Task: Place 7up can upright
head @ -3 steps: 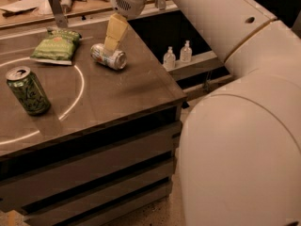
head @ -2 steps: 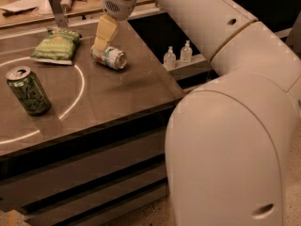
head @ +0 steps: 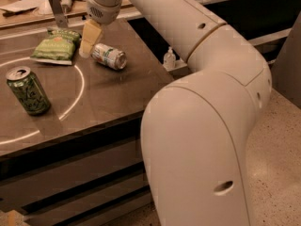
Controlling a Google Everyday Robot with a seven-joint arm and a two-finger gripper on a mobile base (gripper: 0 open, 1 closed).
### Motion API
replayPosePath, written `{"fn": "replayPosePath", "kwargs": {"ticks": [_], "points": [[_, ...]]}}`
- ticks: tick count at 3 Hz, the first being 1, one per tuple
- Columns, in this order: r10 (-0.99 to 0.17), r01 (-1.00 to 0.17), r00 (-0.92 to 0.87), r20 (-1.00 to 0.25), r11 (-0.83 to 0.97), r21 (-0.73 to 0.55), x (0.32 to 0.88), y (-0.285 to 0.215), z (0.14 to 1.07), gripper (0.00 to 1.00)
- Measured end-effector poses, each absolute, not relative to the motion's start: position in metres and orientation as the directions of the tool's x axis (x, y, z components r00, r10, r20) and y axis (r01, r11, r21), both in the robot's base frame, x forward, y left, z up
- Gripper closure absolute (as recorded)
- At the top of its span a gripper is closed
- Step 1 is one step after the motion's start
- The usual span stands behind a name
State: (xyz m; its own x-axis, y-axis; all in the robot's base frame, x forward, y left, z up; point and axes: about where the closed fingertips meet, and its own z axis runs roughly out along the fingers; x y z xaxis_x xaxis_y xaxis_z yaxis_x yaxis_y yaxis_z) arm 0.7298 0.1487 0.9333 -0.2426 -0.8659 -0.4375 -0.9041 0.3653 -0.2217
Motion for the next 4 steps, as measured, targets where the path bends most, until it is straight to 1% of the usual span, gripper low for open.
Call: {"fn": "replayPosePath", "kwargs": {"ticks": [2, 4], "points": [[-0.872, -0.922, -0.229, -0.434, 0.337, -0.191, 0.731, 0.181, 0.906, 0.00], [-0.885, -0.920, -0.267, -0.382, 0.352, -0.172, 0.746, 0.186, 0.861, 0.00]]}}
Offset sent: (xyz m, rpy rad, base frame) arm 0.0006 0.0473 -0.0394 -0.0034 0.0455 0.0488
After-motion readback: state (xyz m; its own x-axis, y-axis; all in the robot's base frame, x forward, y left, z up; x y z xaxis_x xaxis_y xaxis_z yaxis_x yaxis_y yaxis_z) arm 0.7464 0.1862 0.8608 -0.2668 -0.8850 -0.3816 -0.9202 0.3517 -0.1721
